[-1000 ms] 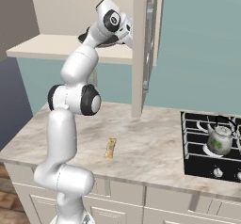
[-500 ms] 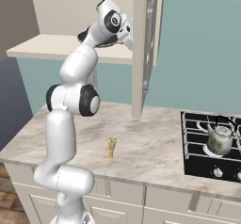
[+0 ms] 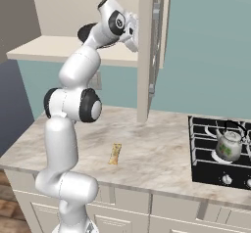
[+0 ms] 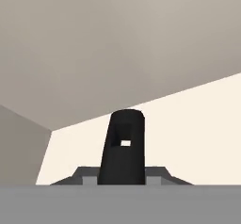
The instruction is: Pick the pan from the cabinet and place it on the stove. Then turn on the stove burner for the pan.
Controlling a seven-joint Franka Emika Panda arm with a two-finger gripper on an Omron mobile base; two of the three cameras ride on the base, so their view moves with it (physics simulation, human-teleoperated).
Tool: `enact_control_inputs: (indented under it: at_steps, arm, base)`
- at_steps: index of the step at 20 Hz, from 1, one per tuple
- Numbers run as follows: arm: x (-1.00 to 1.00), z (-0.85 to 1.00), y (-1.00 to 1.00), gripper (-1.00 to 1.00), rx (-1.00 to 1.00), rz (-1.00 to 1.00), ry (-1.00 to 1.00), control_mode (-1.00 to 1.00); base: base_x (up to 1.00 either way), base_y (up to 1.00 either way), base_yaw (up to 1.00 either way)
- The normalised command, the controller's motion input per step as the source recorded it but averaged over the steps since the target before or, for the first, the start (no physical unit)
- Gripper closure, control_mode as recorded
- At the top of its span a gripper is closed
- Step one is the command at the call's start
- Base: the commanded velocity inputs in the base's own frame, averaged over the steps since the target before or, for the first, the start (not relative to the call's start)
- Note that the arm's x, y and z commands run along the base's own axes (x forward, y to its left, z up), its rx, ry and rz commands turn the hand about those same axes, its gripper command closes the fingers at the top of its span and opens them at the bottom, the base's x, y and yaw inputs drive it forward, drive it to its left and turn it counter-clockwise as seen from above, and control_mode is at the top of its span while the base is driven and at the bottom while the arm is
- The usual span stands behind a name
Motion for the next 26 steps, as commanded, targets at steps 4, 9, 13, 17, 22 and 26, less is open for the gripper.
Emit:
enact_control_inputs:
  at_steps: [4,9,13,17,22,26]
  arm:
    - [0.0,-0.08,0.18,1.0,0.0,0.0,-0.26,-1.0]
    - [0.0,-0.1,0.19,1.0,0.0,0.0,-0.3,-1.0]
    - [-0.18,0.0,0.09,1.0,0.0,-0.01,-0.31,-1.0]
    - [-0.36,0.0,0.05,1.0,0.0,-0.04,-0.33,-1.0]
    - [-0.55,0.03,0.01,1.0,0.0,-0.08,-0.22,-1.0]
    - [-0.83,0.07,0.0,1.0,0.0,-0.1,-0.14,-1.0]
  base:
    - [0.0,0.0,0.0]
    - [0.0,0.0,0.0]
    - [0.0,0.0,0.0]
    - [0.0,0.0,0.0]
    - [0.0,0.0,0.0]
    - [0.0,0.0,0.0]
